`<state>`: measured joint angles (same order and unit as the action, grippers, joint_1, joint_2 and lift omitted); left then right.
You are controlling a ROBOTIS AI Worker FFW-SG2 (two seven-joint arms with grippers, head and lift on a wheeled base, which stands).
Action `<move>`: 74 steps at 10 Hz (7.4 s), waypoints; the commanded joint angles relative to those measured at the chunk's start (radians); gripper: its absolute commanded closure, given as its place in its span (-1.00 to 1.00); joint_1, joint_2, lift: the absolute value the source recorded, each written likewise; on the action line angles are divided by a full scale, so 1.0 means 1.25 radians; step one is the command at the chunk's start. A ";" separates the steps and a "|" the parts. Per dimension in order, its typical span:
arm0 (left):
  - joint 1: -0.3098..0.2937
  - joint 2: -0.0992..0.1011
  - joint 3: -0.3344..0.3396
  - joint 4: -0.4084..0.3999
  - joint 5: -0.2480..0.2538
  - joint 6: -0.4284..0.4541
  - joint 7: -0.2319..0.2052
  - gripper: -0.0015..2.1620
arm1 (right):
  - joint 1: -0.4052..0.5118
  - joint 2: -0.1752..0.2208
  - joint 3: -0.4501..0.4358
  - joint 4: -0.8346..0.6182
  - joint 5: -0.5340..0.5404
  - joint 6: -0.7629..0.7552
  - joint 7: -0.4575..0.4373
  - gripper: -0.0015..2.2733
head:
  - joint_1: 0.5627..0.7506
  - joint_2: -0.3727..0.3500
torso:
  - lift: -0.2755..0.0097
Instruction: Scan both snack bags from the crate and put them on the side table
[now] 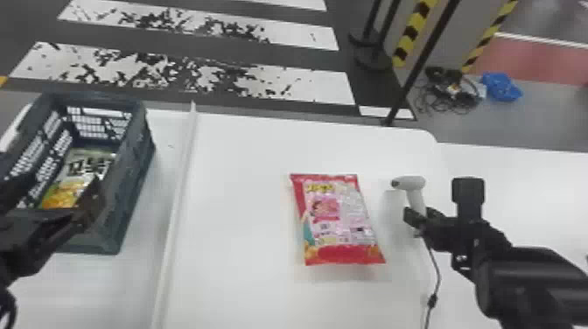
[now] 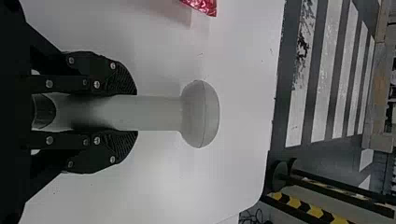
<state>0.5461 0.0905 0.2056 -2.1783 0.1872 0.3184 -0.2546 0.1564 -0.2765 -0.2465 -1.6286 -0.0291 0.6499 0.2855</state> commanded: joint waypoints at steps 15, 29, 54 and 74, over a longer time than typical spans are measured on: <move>-0.006 -0.004 0.001 0.015 0.001 0.000 0.000 -0.87 | 0.074 0.010 -0.076 -0.178 -0.288 0.343 0.197 -0.92 | 0.41 -0.15 | 0.32; -0.004 -0.006 0.002 0.016 0.004 -0.002 0.000 -0.87 | -0.007 -0.019 -0.219 -0.057 -0.522 0.437 0.417 0.98 | 0.41 0.01 | 0.32; -0.006 -0.005 0.007 -0.006 0.012 0.007 -0.002 -0.87 | 0.060 0.070 -0.375 0.008 -0.507 -0.231 0.008 -0.96 | 0.41 -0.94 | 0.32; -0.161 0.178 0.098 -0.028 -0.139 0.218 -0.156 -0.87 | 0.299 0.144 0.227 -0.208 -0.096 -0.695 -0.151 -0.94 | 0.41 0.47 | 0.32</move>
<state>0.3603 0.2832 0.3233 -2.2265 0.0268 0.5899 -0.4471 0.5299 -0.0957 0.0368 -1.8855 -0.1501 -0.2225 0.0966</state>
